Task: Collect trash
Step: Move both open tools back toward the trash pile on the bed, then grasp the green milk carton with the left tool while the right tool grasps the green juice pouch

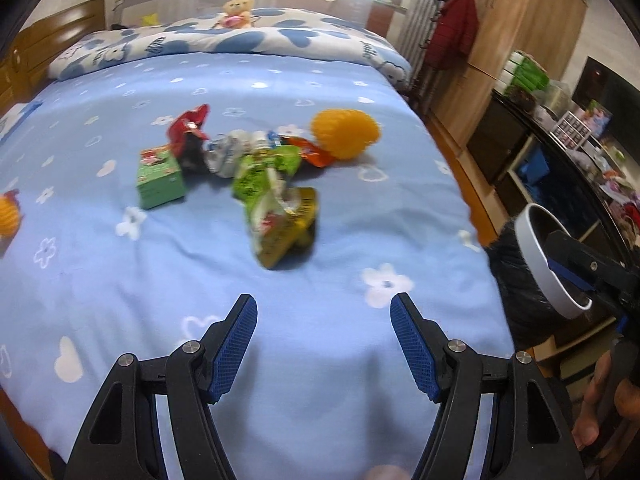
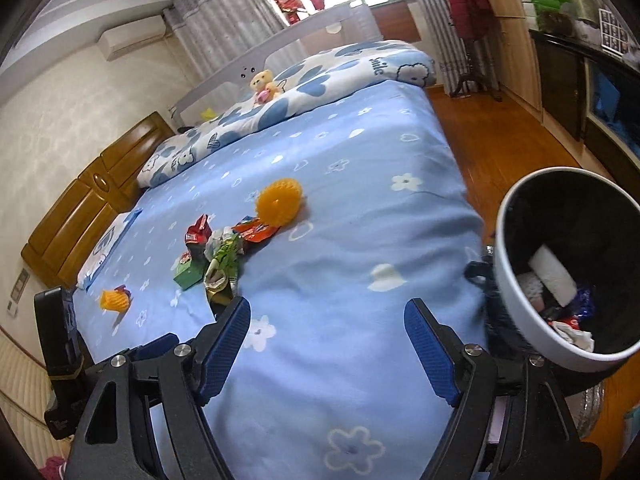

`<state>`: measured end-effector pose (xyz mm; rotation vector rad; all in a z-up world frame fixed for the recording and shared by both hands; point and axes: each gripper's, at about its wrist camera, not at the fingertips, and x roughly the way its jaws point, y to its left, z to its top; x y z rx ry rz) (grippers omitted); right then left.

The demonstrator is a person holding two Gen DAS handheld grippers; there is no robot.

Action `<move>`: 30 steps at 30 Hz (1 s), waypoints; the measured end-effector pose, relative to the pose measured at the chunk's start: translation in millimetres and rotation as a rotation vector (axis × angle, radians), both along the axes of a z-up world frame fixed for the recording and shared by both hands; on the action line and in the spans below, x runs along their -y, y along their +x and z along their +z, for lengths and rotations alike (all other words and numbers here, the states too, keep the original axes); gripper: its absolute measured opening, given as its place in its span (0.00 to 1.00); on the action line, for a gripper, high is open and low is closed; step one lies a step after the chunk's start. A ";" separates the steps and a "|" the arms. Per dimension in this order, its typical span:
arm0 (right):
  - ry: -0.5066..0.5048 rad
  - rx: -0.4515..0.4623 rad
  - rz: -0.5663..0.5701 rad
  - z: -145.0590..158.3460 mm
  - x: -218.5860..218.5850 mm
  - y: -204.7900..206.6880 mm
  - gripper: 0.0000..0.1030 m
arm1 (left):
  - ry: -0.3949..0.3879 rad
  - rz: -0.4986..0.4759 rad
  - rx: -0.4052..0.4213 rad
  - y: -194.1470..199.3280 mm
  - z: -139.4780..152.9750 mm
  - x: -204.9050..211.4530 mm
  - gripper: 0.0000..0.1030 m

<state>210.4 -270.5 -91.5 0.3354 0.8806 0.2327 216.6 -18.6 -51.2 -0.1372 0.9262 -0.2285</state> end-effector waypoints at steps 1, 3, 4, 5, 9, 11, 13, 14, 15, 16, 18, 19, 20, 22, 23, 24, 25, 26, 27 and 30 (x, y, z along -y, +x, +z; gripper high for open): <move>0.000 -0.001 0.005 -1.2 -3.5 1.4 0.79 | 0.002 0.009 -0.002 2.5 -0.1 -4.9 0.67; 0.001 -0.003 0.014 -4.5 -9.9 3.9 0.79 | 0.004 0.028 -0.007 4.0 -0.5 -11.5 0.67; 0.002 -0.006 0.017 -6.1 -12.1 5.1 0.79 | 0.003 0.038 -0.009 4.2 -0.7 -14.8 0.67; 0.001 -0.012 0.021 -8.1 -15.3 7.0 0.79 | 0.004 0.050 -0.012 4.5 -0.7 -18.6 0.67; 0.005 -0.029 0.046 -16.3 -28.8 12.5 0.79 | 0.014 0.077 -0.023 15.6 -6.3 -33.3 0.67; 0.002 -0.039 0.063 -20.1 -36.6 17.0 0.79 | 0.023 0.093 -0.025 18.7 -7.3 -39.5 0.67; -0.002 -0.043 0.078 -22.7 -42.9 21.0 0.79 | 0.027 0.111 -0.028 23.2 -9.2 -48.0 0.67; -0.002 -0.044 0.085 -23.8 -46.2 23.7 0.78 | 0.026 0.119 -0.030 25.6 -9.6 -51.8 0.67; -0.003 -0.046 0.091 -25.1 -48.8 26.0 0.78 | 0.028 0.129 -0.033 28.8 -9.5 -56.3 0.67; -0.004 -0.050 0.096 -26.6 -52.0 29.0 0.78 | 0.032 0.134 -0.036 32.1 -10.4 -59.6 0.67; 0.008 -0.059 0.109 -28.9 -57.4 34.4 0.78 | 0.042 0.152 -0.037 39.9 -11.6 -67.2 0.67; 0.019 -0.064 0.117 -30.1 -60.3 36.6 0.78 | 0.047 0.156 -0.038 43.8 -12.2 -70.4 0.67; 0.026 -0.067 0.125 -31.2 -63.8 38.5 0.78 | 0.056 0.162 -0.038 48.2 -13.1 -73.3 0.67; 0.025 -0.073 0.142 -32.9 -73.5 42.0 0.78 | 0.070 0.177 -0.037 58.3 -14.3 -81.3 0.67; 0.028 -0.075 0.153 -33.6 -78.3 43.3 0.78 | 0.074 0.181 -0.039 63.1 -14.6 -85.1 0.67; 0.032 -0.077 0.165 -34.4 -84.4 45.6 0.78 | 0.077 0.188 -0.038 68.3 -15.0 -89.0 0.67; 0.034 -0.079 0.181 -35.7 -92.3 48.9 0.78 | 0.079 0.194 -0.035 75.2 -15.3 -93.4 0.67; 0.035 -0.081 0.193 -37.0 -97.6 51.6 0.78 | 0.078 0.194 -0.035 81.1 -16.0 -96.0 0.67; 0.035 -0.082 0.201 -38.2 -102.7 54.8 0.78 | 0.075 0.193 -0.035 88.0 -15.8 -98.8 0.67; 0.037 -0.095 0.220 -44.4 -118.8 66.1 0.76 | 0.079 0.190 -0.035 110.4 -17.6 -105.1 0.67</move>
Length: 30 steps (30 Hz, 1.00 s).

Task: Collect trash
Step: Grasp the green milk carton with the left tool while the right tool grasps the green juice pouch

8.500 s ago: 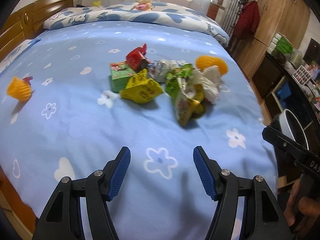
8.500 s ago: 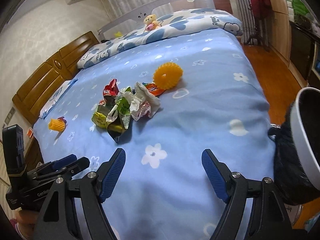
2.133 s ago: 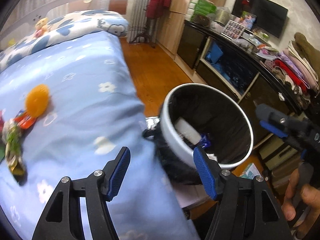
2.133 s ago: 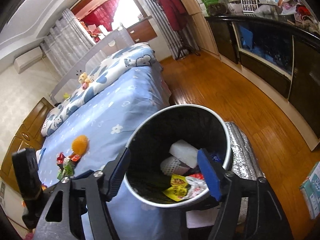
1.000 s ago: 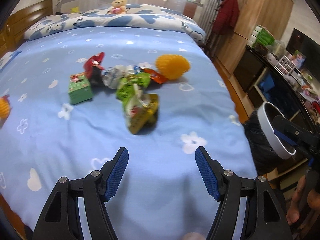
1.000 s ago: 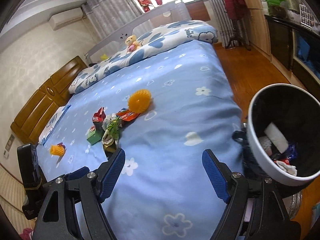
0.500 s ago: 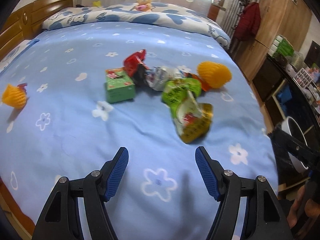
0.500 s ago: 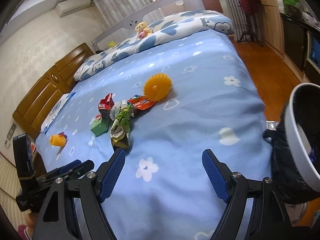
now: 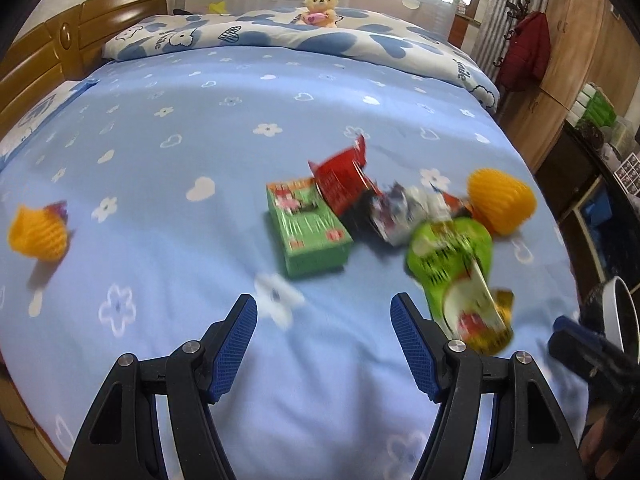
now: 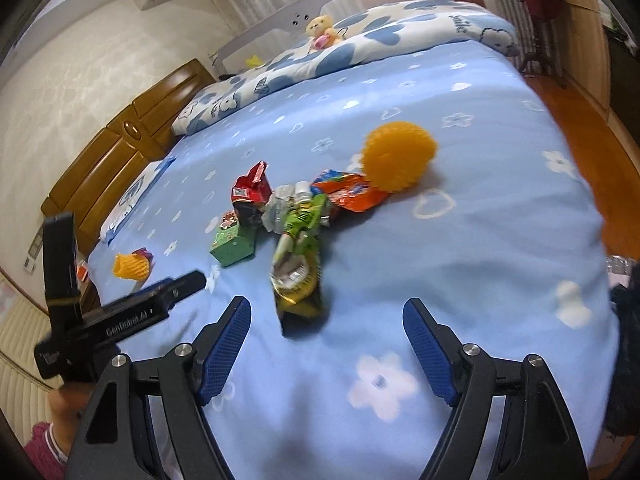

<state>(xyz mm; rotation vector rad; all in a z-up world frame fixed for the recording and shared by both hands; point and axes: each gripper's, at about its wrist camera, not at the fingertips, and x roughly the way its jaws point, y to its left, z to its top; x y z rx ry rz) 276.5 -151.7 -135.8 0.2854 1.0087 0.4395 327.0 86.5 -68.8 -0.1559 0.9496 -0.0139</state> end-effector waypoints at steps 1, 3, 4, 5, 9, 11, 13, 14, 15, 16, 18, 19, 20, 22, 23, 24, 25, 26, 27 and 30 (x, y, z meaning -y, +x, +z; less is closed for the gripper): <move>0.007 -0.007 0.007 -1.8 -5.0 4.6 0.75 | -0.002 -0.001 -0.001 5.4 -2.8 -1.2 0.69; 0.015 -0.014 0.022 -4.5 -14.3 13.3 0.73 | -0.009 -0.001 -0.010 19.8 -7.0 -2.9 0.70; 0.012 -0.014 0.030 -6.4 -20.4 19.2 0.71 | -0.013 -0.002 -0.014 27.1 -9.8 -3.1 0.70; 0.010 -0.016 0.034 -8.0 -22.4 22.9 0.70 | -0.013 -0.003 -0.018 33.7 -12.4 -2.9 0.70; -0.001 -0.052 0.044 -21.4 -31.4 40.4 0.57 | 0.033 -0.003 -0.050 61.0 -32.1 3.7 0.70; -0.015 -0.082 0.050 -31.1 -35.4 48.2 0.52 | 0.054 0.009 -0.078 70.9 -44.1 4.8 0.70; -0.017 -0.108 0.061 -38.7 -38.1 52.1 0.44 | 0.067 0.026 -0.104 80.4 -56.5 2.7 0.66; -0.020 -0.118 0.070 -41.8 -39.8 52.9 0.41 | 0.066 0.034 -0.106 82.5 -59.7 0.9 0.61; -0.023 -0.124 0.079 -43.7 -41.2 53.8 0.33 | 0.056 0.039 -0.104 83.7 -62.2 -1.9 0.48; -0.022 -0.129 0.087 -44.8 -42.4 53.5 0.34 | 0.047 0.040 -0.103 83.8 -63.7 -3.9 0.48; -0.004 -0.127 0.090 -43.7 -40.8 52.0 0.33 | 0.046 0.044 -0.079 79.6 -62.0 -6.7 0.48; 0.006 -0.130 0.091 -43.1 -39.2 50.6 0.33 | 0.047 0.043 -0.071 76.4 -59.7 -7.9 0.48; 0.015 -0.132 0.090 -41.9 -37.0 49.0 0.32 | 0.045 0.042 -0.065 72.5 -58.1 -8.6 0.48; 0.025 -0.130 0.091 -38.4 -33.8 44.3 0.32 | 0.031 0.042 -0.053 61.1 -54.8 -9.4 0.48; 0.029 -0.126 0.090 -35.8 -30.5 40.4 0.32 | 0.025 0.043 -0.049 53.8 -51.6 -8.4 0.48; 0.034 -0.121 0.089 -32.8 -27.7 36.5 0.32 | 0.016 0.043 -0.045 47.3 -50.0 -8.2 0.48; 0.041 -0.117 0.087 -29.5 -24.4 32.2 0.32 | 0.008 0.041 -0.041 39.0 -47.4 -5.8 0.48; 0.045 -0.113 0.084 -26.1 -20.8 28.2 0.32 | 0.003 0.039 -0.037 31.7 -45.6 -2.7 0.48; 0.049 -0.109 0.083 -23.2 -16.9 23.5 0.32 | -0.001 0.034 -0.032 24.2 -43.5 0.3 0.48; 0.049 -0.092 0.073 -12.8 -3.6 8.8 0.32 | -0.006 0.004 -0.016 -0.4 -35.2 10.4 0.48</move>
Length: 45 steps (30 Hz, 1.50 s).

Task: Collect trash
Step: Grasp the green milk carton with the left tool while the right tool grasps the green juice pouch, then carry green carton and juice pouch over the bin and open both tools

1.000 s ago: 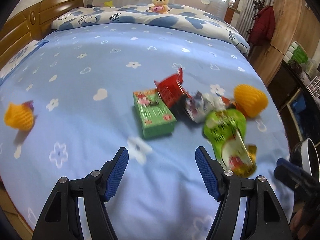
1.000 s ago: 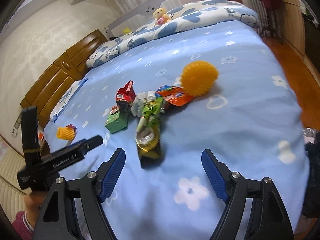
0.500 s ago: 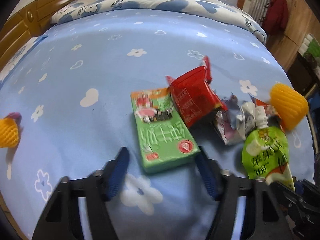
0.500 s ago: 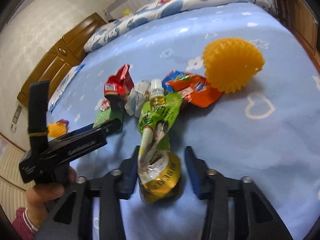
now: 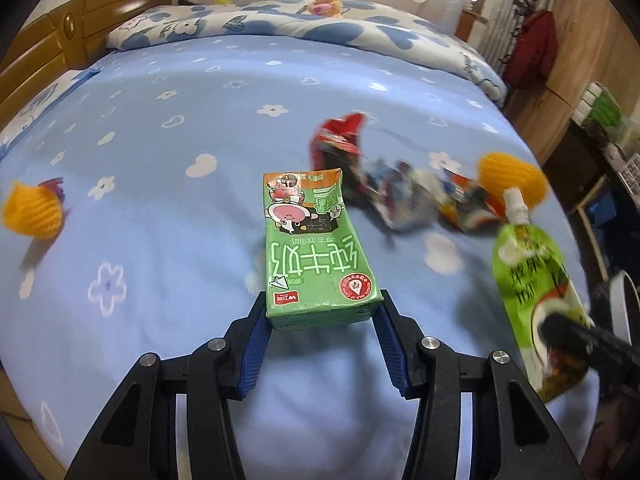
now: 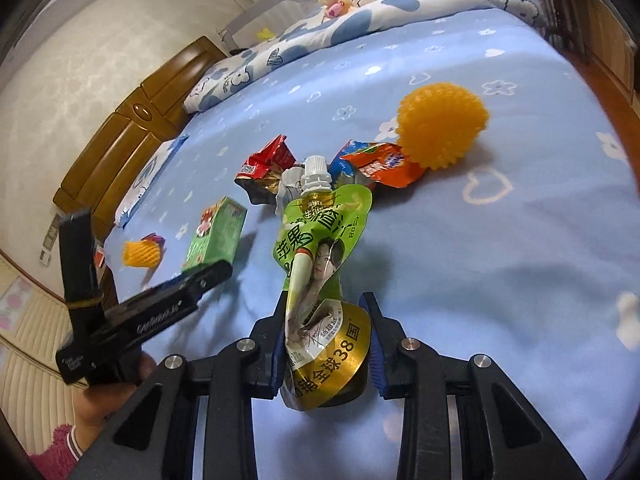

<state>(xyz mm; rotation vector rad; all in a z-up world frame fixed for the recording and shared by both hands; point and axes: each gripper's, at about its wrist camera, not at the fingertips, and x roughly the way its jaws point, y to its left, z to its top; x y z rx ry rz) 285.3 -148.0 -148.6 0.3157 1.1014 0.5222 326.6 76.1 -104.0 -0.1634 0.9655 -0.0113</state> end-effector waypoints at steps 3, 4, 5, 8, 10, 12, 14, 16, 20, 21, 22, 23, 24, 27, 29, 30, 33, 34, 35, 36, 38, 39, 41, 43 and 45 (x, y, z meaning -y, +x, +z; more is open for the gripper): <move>0.004 0.016 -0.015 8.7 11.5 -10.3 0.32 | -0.006 -0.033 0.016 -21.9 12.1 12.4 0.48; 0.007 0.025 -0.021 12.1 17.1 -15.0 0.32 | -0.014 -0.046 0.016 -30.5 14.3 19.2 0.48; 0.009 0.033 -0.028 15.2 21.6 -18.3 0.32 | -0.020 -0.058 0.015 -35.8 15.7 24.5 0.48; 0.011 0.048 -0.053 22.7 37.4 -30.4 0.32 | -0.019 -0.098 0.020 -49.0 21.0 41.8 0.48; 0.010 0.058 -0.074 27.3 49.8 -39.6 0.32 | -0.022 -0.127 0.023 -53.9 25.0 53.8 0.48; 0.011 0.066 -0.091 30.6 58.3 -46.0 0.32 | -0.023 -0.152 0.028 -57.7 28.3 65.5 0.48; 0.012 0.073 -0.115 33.4 70.7 -53.3 0.32 | -0.016 -0.181 0.035 -61.2 32.2 77.0 0.48; 0.008 0.079 -0.134 35.0 81.5 -58.4 0.32 | -0.010 -0.209 0.042 -68.8 37.6 84.7 0.48; 0.010 0.081 -0.169 37.5 101.1 -67.3 0.32 | 0.000 -0.258 0.051 -76.1 43.0 102.5 0.48; 0.008 0.083 -0.178 38.3 106.2 -70.0 0.32 | 0.000 -0.267 0.053 -78.6 44.5 104.8 0.48; 0.009 0.085 -0.188 39.5 110.8 -72.0 0.32 | 0.002 -0.277 0.055 -81.1 46.6 108.3 0.48; 0.009 0.087 -0.197 40.3 115.6 -74.1 0.32 | 0.005 -0.290 0.058 -82.9 48.5 113.4 0.48; 0.008 0.089 -0.206 40.8 120.6 -77.3 0.32 | 0.007 -0.299 0.062 -83.7 48.4 116.4 0.48; 0.007 0.095 -0.234 43.8 135.6 -84.5 0.32 | 0.015 -0.332 0.070 -88.9 54.9 129.0 0.48; 0.005 0.099 -0.251 45.0 143.8 -88.2 0.32 | 0.018 -0.352 0.072 -91.1 56.8 138.6 0.48; 0.003 0.101 -0.260 45.7 148.3 -89.8 0.32 | 0.019 -0.361 0.074 -91.9 58.0 142.9 0.48; 0.000 0.105 -0.282 48.2 160.2 -94.1 0.32 | 0.021 -0.386 0.076 -92.3 59.0 153.0 0.48; -0.001 0.106 -0.288 49.1 164.2 -95.2 0.32 | 0.021 -0.395 0.076 -91.0 58.8 157.5 0.48; 0.000 0.106 -0.293 49.8 168.0 -96.1 0.32 | 0.022 -0.402 0.077 -90.0 59.3 161.6 0.48; -0.003 0.107 -0.298 50.3 170.9 -96.8 0.32 | 0.024 -0.410 0.079 -89.0 59.8 165.3 0.48; -0.006 0.110 -0.311 51.7 179.0 -99.1 0.32 | 0.025 -0.424 0.081 -87.1 60.7 171.6 0.48; -0.008 0.110 -0.316 52.3 181.6 -99.5 0.32 | 0.025 -0.432 0.082 -87.3 62.0 175.5 0.48; -0.011 0.113 -0.328 53.6 188.5 -102.0 0.32 | 0.027 -0.445 0.085 -84.2 61.5 182.1 0.48; -0.013 0.117 -0.343 55.0 195.8 -104.4 0.32 | 0.031 -0.460 0.088 -84.1 63.0 190.1 0.48; -0.013 0.118 -0.354 56.0 202.1 -107.3 0.32 | 0.031 -0.473 0.091 -81.7 63.1 195.7 0.48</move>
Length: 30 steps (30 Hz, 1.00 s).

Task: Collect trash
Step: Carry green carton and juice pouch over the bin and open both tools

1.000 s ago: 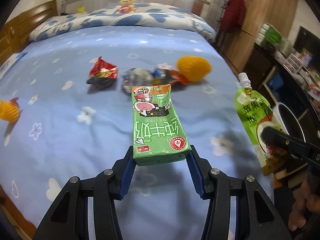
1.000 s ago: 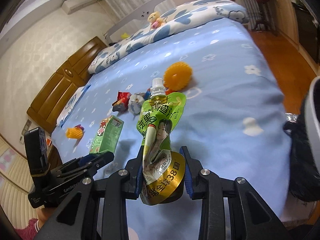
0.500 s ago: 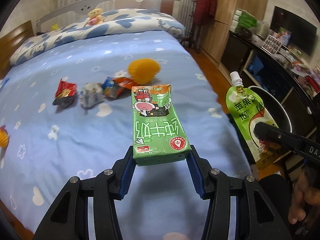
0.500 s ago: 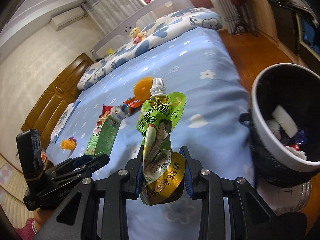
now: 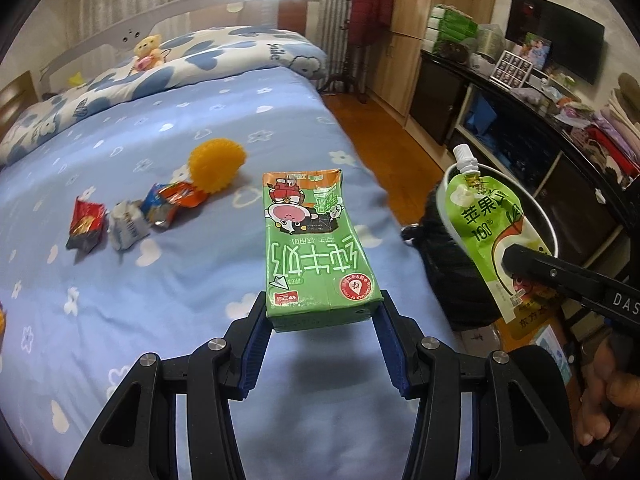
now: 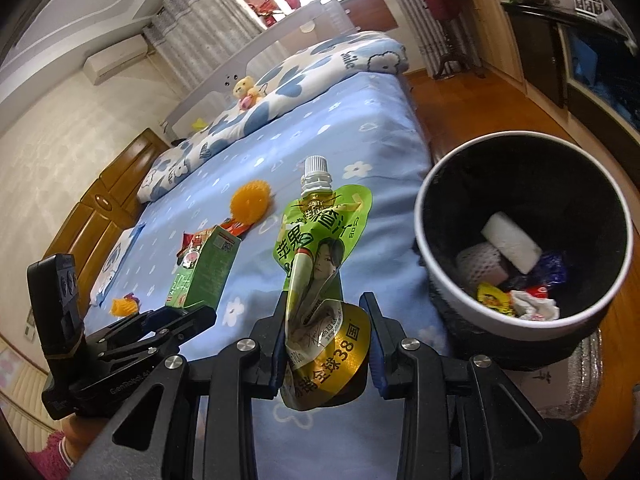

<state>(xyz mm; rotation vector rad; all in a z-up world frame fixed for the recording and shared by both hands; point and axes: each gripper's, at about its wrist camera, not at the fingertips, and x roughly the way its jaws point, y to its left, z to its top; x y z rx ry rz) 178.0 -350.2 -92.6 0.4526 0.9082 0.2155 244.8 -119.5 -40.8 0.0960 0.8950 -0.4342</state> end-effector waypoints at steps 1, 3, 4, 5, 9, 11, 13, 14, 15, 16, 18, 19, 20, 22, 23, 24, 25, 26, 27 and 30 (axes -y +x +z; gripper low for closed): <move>0.000 0.001 -0.005 0.1 3.2 -2.3 0.32 | 0.001 -0.007 0.002 0.7 0.4 3.0 0.48; -0.002 0.002 -0.017 1.7 8.9 -5.0 0.32 | 0.002 -0.020 0.006 0.9 2.0 8.9 0.48; -0.002 0.003 -0.023 2.7 11.7 -5.9 0.32 | 0.002 -0.025 0.007 0.7 2.9 12.0 0.48; -0.001 0.006 -0.028 3.9 14.6 -7.0 0.32 | 0.002 -0.031 0.008 1.0 3.3 15.1 0.48; -0.010 0.016 -0.047 8.5 24.6 -11.7 0.32 | 0.005 -0.064 0.013 0.9 5.5 29.9 0.48; -0.012 0.018 -0.058 10.5 31.2 -13.0 0.32 | 0.004 -0.081 0.014 1.0 6.1 36.3 0.48; -0.016 0.018 -0.069 11.8 37.0 -14.0 0.32 | 0.003 -0.098 0.014 2.7 6.3 43.1 0.48; -0.017 0.018 -0.073 11.5 39.5 -14.1 0.32 | 0.003 -0.107 0.014 3.3 6.6 47.0 0.48; -0.017 0.018 -0.078 12.0 42.2 -14.4 0.32 | 0.004 -0.114 0.016 3.8 7.0 50.2 0.48; -0.019 0.018 -0.083 12.5 45.2 -14.7 0.32 | 0.005 -0.120 0.017 4.1 6.9 51.4 0.48; -0.023 0.018 -0.091 13.1 51.1 -15.4 0.32 | 0.007 -0.134 0.017 5.1 7.1 57.5 0.48; -0.026 0.018 -0.096 13.5 53.8 -15.9 0.32 | 0.007 -0.139 0.017 6.1 6.4 59.8 0.48; -0.027 0.017 -0.103 14.0 57.4 -16.6 0.32 | 0.006 -0.145 0.016 7.0 6.1 62.4 0.48; -0.028 0.017 -0.113 14.3 63.2 -17.5 0.32 | 0.006 -0.155 0.017 8.7 5.6 67.6 0.48; -0.027 0.017 -0.119 14.6 66.0 -18.1 0.32 | 0.006 -0.162 0.017 9.3 5.6 70.7 0.48; -0.028 0.018 -0.124 14.8 68.0 -18.4 0.32 | 0.006 -0.166 0.018 10.4 5.1 72.8 0.48; -0.029 0.019 -0.130 15.2 70.8 -19.0 0.32 | 0.005 -0.172 0.018 10.8 5.1 75.6 0.48; -0.031 0.020 -0.136 15.8 73.5 -19.6 0.32 | 0.005 -0.177 0.019 11.1 5.3 78.3 0.48; -0.032 0.020 -0.140 16.6 75.2 -19.7 0.32 | 0.005 -0.184 0.020 11.7 5.4 81.5 0.48; -0.034 0.020 -0.154 18.3 82.3 -20.2 0.32 | 0.005 -0.201 0.022 13.9 5.8 89.6 0.48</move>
